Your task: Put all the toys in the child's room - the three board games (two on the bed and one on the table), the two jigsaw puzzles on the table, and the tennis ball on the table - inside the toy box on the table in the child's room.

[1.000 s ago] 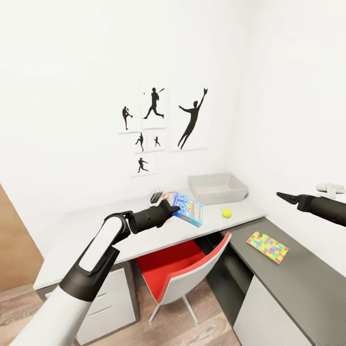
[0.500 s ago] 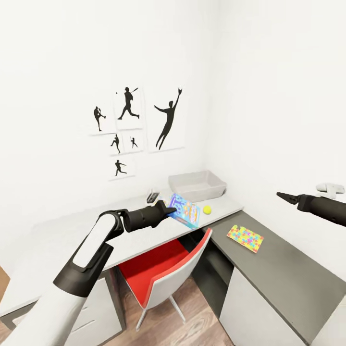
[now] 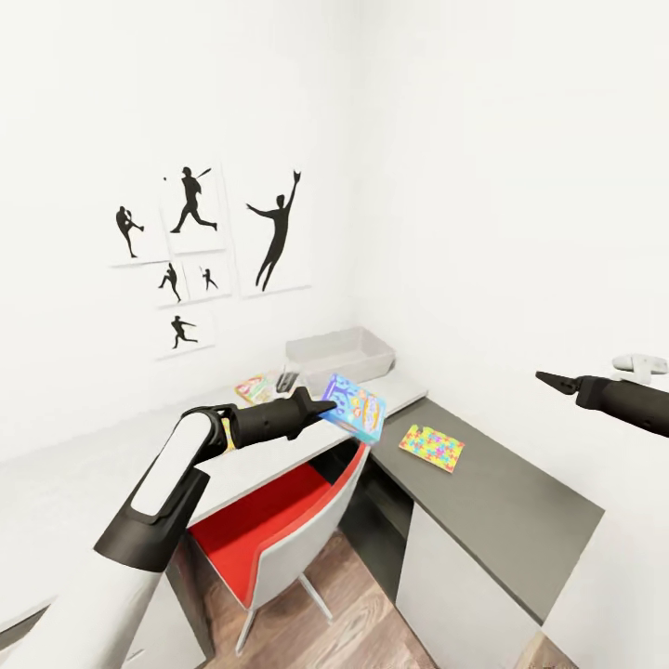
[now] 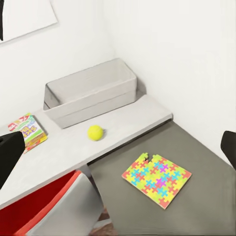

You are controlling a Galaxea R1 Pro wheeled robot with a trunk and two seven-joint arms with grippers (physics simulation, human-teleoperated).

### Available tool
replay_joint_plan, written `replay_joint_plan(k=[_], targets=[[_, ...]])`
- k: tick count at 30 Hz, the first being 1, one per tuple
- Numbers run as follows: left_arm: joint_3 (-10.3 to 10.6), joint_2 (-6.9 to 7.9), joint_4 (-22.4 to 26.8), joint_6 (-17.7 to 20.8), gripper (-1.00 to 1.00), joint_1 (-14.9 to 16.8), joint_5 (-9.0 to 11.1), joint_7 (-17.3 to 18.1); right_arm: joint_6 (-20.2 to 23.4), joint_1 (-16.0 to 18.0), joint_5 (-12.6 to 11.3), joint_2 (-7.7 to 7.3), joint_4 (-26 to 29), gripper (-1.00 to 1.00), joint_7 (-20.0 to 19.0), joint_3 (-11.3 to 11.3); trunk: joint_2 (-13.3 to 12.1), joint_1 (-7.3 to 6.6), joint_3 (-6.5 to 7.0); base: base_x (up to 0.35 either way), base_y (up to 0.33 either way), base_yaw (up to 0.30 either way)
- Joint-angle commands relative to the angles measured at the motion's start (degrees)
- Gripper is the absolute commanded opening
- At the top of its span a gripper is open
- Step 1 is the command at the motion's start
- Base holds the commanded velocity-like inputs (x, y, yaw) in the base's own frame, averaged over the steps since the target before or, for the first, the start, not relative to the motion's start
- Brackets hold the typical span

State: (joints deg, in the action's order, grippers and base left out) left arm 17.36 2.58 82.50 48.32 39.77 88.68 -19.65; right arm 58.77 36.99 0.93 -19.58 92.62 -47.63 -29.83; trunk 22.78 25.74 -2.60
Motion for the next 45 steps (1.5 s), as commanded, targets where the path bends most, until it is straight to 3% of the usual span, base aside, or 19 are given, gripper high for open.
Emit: replay_joint_plan(k=[1, 22, 27, 45], targets=[[0.0, 0.05, 0.1, -0.1, -1.0, 0.1, 0.9, -0.6, 0.4, 0.1, 0.1, 0.0, 0.0, 1.0, -0.3, 0.0, 0.1, 0.04, -0.14, 0.0, 0.0, -0.295], [-0.2, 0.44, 0.1, -0.1, -1.0, -0.1, 0.9, -0.6, 0.3, 0.1, 0.1, 0.15, 0.0, 1.0, -0.3, 0.0, 0.1, 0.04, -0.14, 0.079, 0.016, -0.295], [-1.4, 0.47, 0.1, 0.2, -1.0, -0.1, 1.2, -0.5, 0.3, 0.1, 0.1, 0.12, 0.0, 1.0, -0.3, 0.0, 0.1, 0.04, -0.14, 0.01, 0.029, -0.295], [-1.9, 0.79, 2.0, 0.7, -1.0, -0.1, 1.6, -0.3, -1.0, 0.0, 0.1, 0.2, 0.0, 1.0, -0.3, 0.0, 0.1, 0.04, -0.14, 0.23, 0.251, -0.295]])
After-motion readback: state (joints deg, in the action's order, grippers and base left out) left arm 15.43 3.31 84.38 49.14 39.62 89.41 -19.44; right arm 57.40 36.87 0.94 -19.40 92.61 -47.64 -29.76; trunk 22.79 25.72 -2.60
